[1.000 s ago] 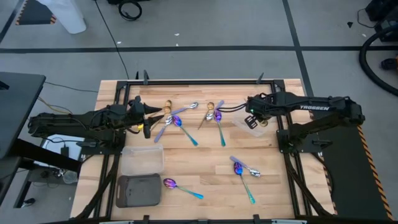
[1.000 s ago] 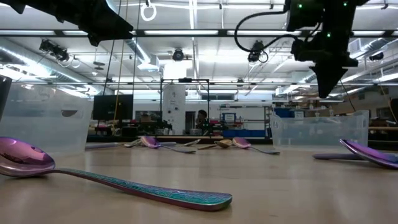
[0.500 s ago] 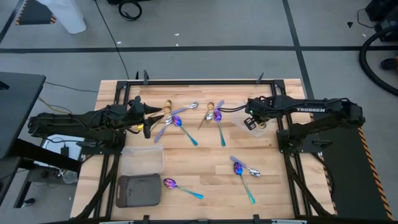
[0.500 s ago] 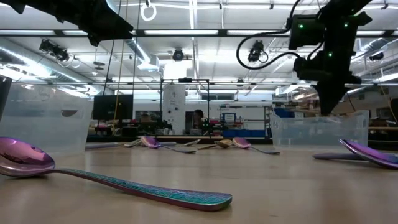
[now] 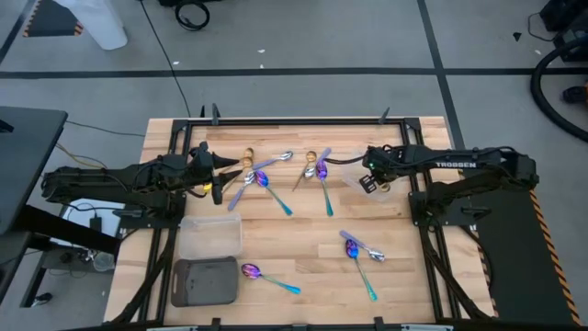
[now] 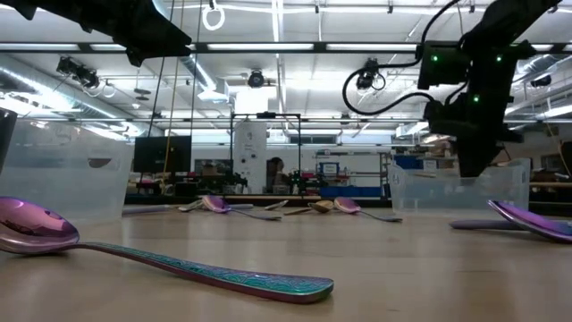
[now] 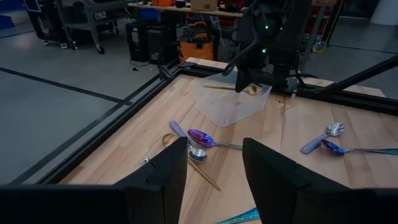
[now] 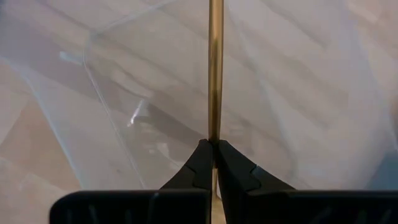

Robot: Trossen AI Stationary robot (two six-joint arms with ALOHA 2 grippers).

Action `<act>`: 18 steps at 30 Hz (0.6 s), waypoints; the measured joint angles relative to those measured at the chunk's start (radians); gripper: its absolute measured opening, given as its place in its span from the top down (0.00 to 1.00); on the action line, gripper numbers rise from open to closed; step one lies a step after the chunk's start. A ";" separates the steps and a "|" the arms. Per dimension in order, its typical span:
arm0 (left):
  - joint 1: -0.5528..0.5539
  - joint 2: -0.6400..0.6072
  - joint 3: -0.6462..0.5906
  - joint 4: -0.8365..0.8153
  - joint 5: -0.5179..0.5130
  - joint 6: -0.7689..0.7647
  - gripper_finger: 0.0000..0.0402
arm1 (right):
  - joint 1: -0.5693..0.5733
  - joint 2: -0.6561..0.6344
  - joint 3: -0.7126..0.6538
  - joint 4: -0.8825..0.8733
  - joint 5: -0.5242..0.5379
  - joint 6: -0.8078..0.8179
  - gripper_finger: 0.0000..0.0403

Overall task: Sort silverware by color (type)
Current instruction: Put the gold spoon into the top transparent bin

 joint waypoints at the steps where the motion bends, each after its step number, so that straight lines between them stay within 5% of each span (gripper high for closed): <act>1: 0.000 0.000 0.000 0.000 0.000 0.000 0.60 | -0.005 0.000 -0.011 0.018 -0.011 -0.006 0.96; 18: 0.000 0.000 0.000 0.001 0.000 0.000 0.60 | -0.074 0.058 -0.090 0.191 -0.097 -0.023 0.96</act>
